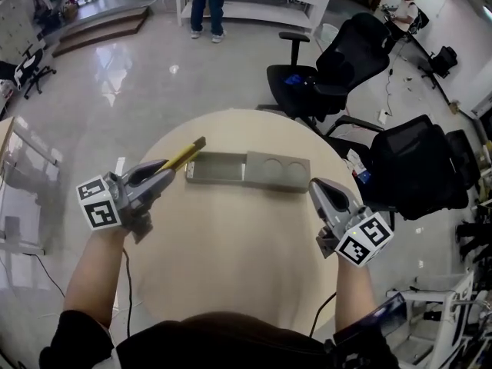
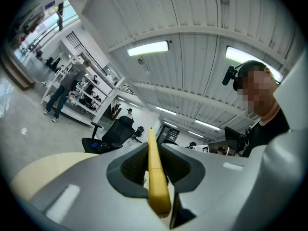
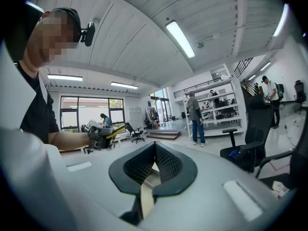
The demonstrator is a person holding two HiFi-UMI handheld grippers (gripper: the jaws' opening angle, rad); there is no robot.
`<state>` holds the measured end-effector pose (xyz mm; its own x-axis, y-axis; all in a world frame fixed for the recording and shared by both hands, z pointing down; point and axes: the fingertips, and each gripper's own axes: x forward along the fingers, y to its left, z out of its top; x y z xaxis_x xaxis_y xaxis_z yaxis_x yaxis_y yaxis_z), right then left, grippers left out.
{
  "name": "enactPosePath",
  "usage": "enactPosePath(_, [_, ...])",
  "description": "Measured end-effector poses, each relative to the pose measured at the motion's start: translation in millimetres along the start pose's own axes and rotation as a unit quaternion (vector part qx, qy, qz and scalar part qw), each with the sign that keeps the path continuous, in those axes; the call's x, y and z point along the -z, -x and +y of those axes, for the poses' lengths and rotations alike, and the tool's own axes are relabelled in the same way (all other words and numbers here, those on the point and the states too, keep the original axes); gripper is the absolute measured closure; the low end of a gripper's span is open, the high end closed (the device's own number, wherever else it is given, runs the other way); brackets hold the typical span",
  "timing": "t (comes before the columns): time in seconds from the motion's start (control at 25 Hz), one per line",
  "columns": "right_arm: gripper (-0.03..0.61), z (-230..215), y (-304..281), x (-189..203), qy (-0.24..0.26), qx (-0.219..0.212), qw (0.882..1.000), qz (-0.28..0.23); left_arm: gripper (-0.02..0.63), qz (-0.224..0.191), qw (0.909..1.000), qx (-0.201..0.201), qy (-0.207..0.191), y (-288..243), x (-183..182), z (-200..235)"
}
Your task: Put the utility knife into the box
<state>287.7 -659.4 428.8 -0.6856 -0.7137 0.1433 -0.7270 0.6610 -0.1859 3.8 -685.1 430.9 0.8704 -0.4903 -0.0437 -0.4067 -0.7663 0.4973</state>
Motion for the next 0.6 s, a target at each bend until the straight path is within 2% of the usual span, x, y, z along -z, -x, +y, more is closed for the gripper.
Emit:
enactPosePath(0.36, [0.563, -65, -56, 35, 0.002, 0.000, 1.000, 0.008, 0.541, 0.059, 0.9969, 0.003, -0.052, -75, 40, 85])
enactPosePath(0.6, [0.563, -96, -92, 59, 0.010, -0.009, 1.000, 0.015, 0.541, 0.120, 0.9852, 0.005, -0.122, -109, 80, 131])
